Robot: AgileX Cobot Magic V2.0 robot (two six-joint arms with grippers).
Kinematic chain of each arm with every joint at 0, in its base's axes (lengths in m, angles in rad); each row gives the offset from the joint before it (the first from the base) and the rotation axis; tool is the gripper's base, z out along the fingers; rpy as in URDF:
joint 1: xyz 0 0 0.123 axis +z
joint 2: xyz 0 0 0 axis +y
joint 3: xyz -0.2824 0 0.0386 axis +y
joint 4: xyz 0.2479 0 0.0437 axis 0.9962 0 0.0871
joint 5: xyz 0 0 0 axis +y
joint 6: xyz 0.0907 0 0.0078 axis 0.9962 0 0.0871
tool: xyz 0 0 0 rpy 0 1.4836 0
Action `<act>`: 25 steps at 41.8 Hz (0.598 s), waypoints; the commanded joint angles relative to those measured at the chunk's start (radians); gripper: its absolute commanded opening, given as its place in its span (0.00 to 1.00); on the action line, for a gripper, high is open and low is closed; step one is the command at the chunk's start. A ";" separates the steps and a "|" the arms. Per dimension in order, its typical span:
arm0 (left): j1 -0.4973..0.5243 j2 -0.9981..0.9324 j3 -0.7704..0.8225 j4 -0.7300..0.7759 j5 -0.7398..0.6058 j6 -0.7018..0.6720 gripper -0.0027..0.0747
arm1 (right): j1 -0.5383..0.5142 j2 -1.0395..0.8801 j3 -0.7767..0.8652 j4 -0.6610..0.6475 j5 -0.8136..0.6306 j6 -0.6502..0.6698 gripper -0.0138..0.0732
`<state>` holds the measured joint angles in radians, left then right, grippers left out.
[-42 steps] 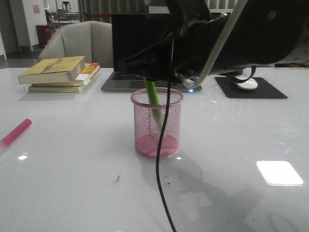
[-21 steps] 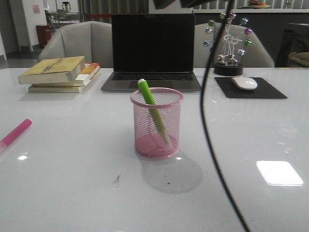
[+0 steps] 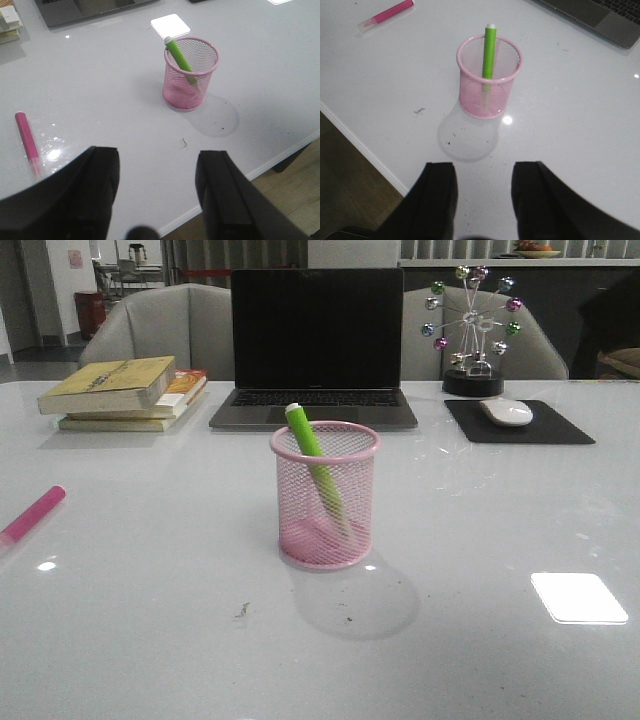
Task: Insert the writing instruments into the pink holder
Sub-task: 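Move the left gripper down over the pink marker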
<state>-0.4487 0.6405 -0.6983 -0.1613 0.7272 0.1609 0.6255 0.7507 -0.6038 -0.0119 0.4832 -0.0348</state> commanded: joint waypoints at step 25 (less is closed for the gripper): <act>0.200 0.664 -0.313 0.254 0.047 -0.260 0.79 | 0.000 -0.067 0.012 -0.014 -0.049 -0.011 0.61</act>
<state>-0.2904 1.2461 -0.9400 0.0848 0.8140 -0.0869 0.6255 0.6864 -0.5622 -0.0132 0.5017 -0.0348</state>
